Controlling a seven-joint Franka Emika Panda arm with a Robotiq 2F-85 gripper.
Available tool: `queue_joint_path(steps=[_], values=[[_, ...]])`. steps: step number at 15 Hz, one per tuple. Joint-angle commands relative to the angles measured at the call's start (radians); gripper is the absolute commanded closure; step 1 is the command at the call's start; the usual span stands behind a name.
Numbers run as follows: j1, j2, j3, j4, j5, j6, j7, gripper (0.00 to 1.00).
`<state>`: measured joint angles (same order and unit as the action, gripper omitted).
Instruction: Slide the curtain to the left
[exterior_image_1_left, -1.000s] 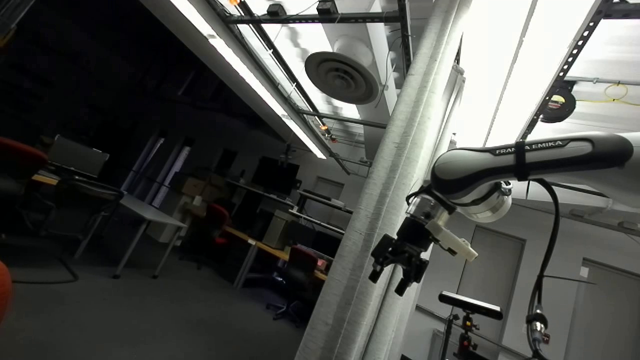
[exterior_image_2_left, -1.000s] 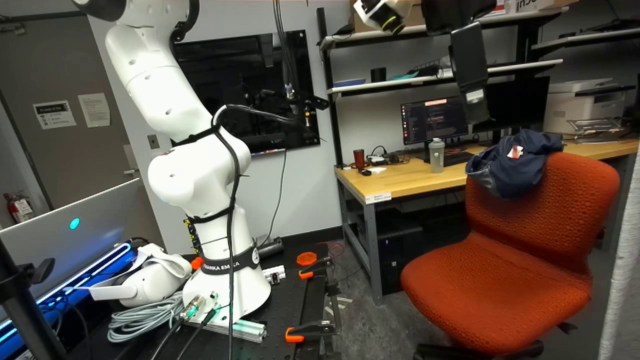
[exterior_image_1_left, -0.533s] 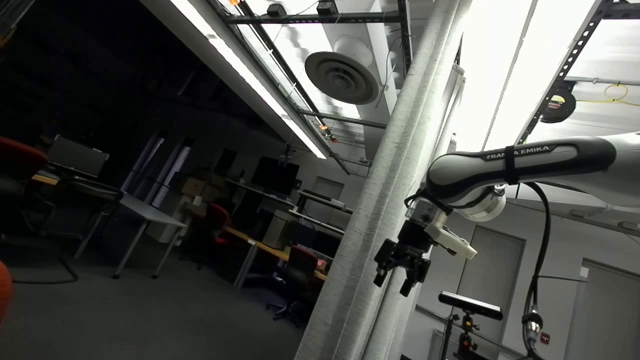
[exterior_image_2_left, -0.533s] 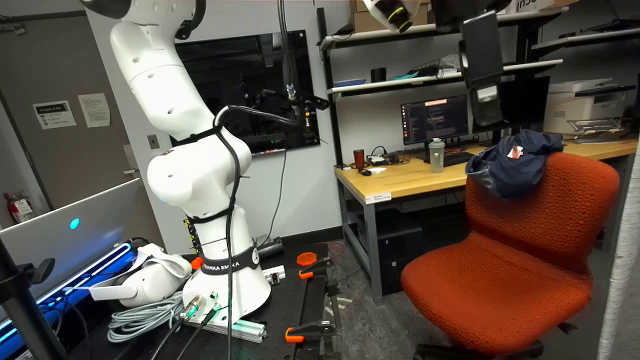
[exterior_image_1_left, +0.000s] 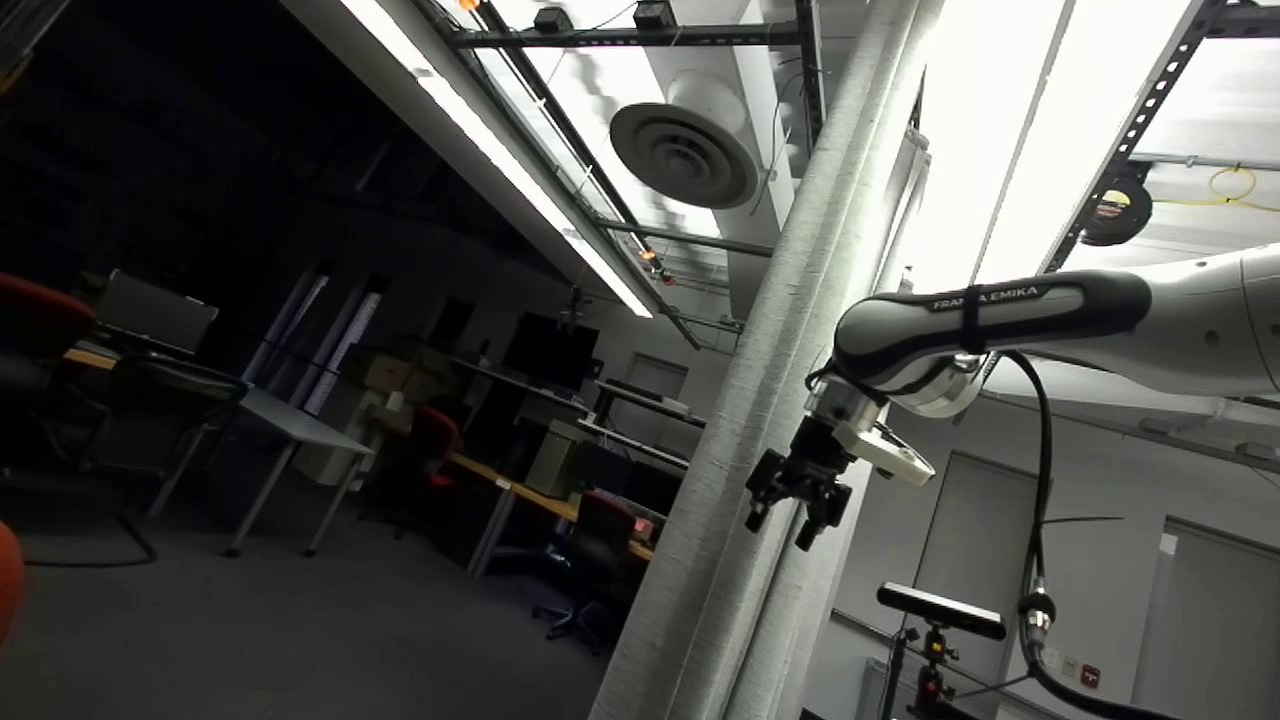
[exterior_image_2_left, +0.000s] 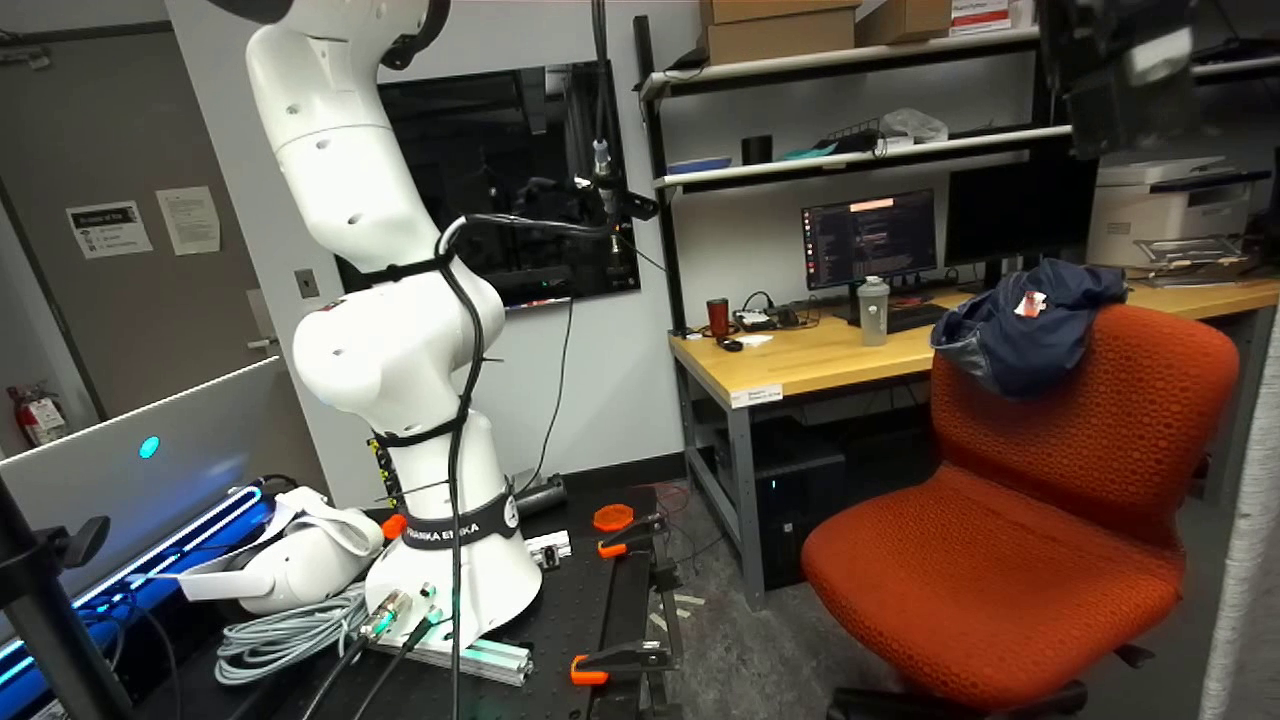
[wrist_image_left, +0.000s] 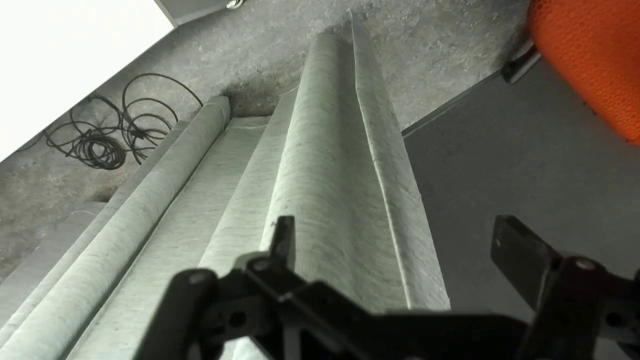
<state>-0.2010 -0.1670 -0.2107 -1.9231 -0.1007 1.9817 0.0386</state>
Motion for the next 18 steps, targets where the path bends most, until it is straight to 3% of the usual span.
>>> queue_joint_path(steps=[1,11,18], values=[[-0.008,0.052,-0.013,0.122,0.03,0.027,-0.005,0.0],[-0.034,0.037,-0.064,0.213,0.112,0.127,-0.021,0.0],[-0.009,0.033,-0.04,0.199,0.136,-0.005,-0.139,0.0]])
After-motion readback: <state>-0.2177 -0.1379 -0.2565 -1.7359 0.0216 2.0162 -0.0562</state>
